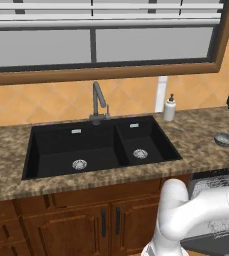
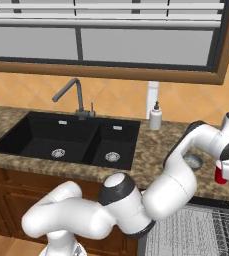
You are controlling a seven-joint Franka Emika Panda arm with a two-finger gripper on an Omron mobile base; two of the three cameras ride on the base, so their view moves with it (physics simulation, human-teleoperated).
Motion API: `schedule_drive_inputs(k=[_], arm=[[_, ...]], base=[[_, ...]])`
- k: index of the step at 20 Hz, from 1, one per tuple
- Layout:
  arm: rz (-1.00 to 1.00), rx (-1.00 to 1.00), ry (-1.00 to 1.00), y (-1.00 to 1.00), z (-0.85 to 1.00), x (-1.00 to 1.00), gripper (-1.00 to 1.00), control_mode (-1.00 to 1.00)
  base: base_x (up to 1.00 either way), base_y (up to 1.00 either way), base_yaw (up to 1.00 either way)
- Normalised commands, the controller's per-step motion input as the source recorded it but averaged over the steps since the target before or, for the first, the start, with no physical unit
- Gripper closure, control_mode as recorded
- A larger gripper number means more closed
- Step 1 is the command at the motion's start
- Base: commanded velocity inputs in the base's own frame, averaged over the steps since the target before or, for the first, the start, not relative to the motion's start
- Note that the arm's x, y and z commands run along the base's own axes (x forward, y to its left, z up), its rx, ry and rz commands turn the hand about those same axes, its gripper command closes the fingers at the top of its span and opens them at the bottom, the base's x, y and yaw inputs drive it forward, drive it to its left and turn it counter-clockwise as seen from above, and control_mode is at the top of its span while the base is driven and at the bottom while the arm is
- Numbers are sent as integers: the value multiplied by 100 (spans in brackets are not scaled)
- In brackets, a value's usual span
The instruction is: Pick up the cup and bowl from the counter, place them in the dishwasher, and close the dishwasher door.
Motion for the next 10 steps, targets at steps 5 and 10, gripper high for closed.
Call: schedule_drive_inputs(k=[5, 10], arm=[[-7, 0, 0, -8, -2, 25, -100, -100], [-1, 0, 0, -4, -9, 20, -100, -100]], base=[[0, 0, 0], [0, 0, 0]])
